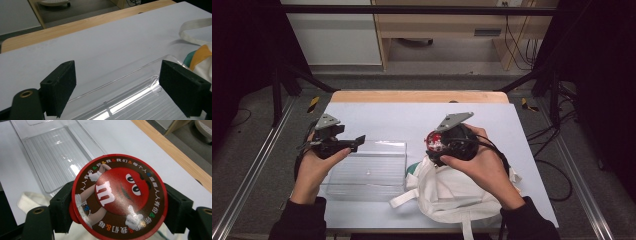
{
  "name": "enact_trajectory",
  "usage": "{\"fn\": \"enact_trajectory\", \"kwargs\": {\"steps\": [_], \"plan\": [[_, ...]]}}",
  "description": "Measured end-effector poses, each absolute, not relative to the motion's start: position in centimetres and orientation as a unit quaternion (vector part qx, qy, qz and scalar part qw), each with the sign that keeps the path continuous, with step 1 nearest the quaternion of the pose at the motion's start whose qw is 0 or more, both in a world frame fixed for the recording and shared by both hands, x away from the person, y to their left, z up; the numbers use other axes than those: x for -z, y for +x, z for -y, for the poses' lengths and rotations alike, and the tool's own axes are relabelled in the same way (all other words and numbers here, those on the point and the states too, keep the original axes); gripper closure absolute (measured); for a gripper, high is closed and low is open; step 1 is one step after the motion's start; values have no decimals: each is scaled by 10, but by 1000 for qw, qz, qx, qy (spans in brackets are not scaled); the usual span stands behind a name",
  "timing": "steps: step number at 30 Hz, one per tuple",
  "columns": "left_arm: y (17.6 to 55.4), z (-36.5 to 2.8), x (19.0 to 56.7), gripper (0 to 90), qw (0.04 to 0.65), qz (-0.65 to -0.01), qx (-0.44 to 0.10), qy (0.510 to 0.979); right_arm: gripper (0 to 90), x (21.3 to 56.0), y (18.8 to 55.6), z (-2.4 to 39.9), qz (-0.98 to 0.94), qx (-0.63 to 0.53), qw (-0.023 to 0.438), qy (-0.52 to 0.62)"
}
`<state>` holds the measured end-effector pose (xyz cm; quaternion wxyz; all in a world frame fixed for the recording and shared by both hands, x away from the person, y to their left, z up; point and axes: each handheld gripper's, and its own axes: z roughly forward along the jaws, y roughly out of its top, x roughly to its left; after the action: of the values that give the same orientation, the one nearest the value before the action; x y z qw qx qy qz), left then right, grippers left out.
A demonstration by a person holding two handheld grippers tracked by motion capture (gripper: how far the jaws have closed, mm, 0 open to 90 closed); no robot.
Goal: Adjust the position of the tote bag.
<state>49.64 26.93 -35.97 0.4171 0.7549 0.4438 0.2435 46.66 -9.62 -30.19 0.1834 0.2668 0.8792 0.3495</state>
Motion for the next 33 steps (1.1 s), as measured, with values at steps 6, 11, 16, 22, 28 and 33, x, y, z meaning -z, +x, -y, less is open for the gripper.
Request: {"fn": "enact_trajectory", "kwargs": {"steps": [6, 11, 16, 22, 28, 33], "plan": [[488, -301, 374, 136, 411, -475, -235, 741, 256, 309, 486, 73, -887, -341, 171, 258], [485, -319, 380, 132, 405, -492, -238, 733, 256, 311, 494, 63, -884, -350, 162, 263], [484, -325, 382, 119, 399, -499, -242, 730, 256, 313, 501, 56, -885, -352, 158, 259], [484, -327, 384, 92, 397, -505, -244, 726, 256, 317, 504, 46, -888, -349, 160, 252], [483, -327, 383, 87, 398, -503, -247, 726, 256, 321, 507, 36, -890, -349, 161, 246], [483, -327, 384, 85, 397, -504, -247, 726, 256, 322, 509, 29, -888, -357, 156, 244]]}}
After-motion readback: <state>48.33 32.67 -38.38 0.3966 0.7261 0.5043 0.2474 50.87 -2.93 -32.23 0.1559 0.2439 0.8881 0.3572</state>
